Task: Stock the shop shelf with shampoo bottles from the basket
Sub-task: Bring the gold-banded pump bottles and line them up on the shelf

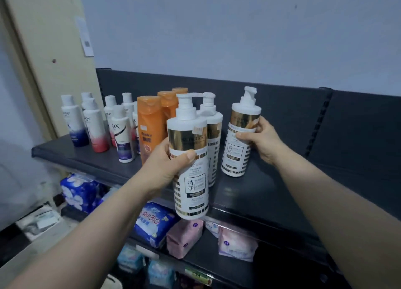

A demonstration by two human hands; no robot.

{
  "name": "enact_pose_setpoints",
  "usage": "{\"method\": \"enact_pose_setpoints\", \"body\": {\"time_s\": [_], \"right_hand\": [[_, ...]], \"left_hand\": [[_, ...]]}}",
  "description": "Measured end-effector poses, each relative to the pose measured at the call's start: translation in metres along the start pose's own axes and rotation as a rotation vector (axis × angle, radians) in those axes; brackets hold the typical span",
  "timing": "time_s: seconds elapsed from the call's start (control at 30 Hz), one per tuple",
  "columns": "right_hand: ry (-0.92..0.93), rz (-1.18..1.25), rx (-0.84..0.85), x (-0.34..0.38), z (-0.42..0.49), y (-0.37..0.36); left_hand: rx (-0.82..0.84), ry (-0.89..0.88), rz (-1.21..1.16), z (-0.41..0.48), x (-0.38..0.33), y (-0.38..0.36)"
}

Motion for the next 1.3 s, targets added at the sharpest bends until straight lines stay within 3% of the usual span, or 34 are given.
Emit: {"method": "enact_pose_setpoints", "body": {"time_s": [0.5,0.57,0.7,0.8,0.9,1.03,1.2,1.3], "right_hand": [[-0.025,0.0,0.348,-0.034,0.041,-0.05],[-0.027,-0.066,0.327,-0.033,0.033,-0.041],[0.164,-0.167,0.106,0.026,-0.012,-0.019],[0.279,-0.149,0.233,0.074,-0.054,-0.037],[0.214,-0.191,0.392,0.091,-0.08,-0.053],[0.163,-0.165,0.315,0.102,-0.084,-0.032],[0.156,-0.189,0.105,0.112,-0.081,0.011],[0.12,-0.229,-0.034,0.105,-0.071,0.042]], "left_hand": [[0.013,0.011,0.025,-0.002,-0.002,-0.003],[0.034,0.017,0.009,0.001,-0.003,-0.008],[0.116,-0.011,-0.014,0.013,-0.01,-0.029],[0.14,-0.018,-0.043,0.027,-0.012,-0.047],[0.24,-0.066,-0.09,0.039,-0.02,-0.076],[0.307,-0.093,-0.144,0.053,-0.031,-0.108],[0.147,-0.131,0.03,0.063,-0.046,-0.106],[-0.173,-0.311,0.323,0.044,-0.069,-0.07]]}}
Point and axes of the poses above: each hand's wrist, its own z-axis towards the middle knuckle, its own y-axis out of the back of the hand, x = y × z, the point moved 10 cm from there along z, towards the middle knuckle, and after that the axes turned 9 degrees about x, right-handed, at the moved point
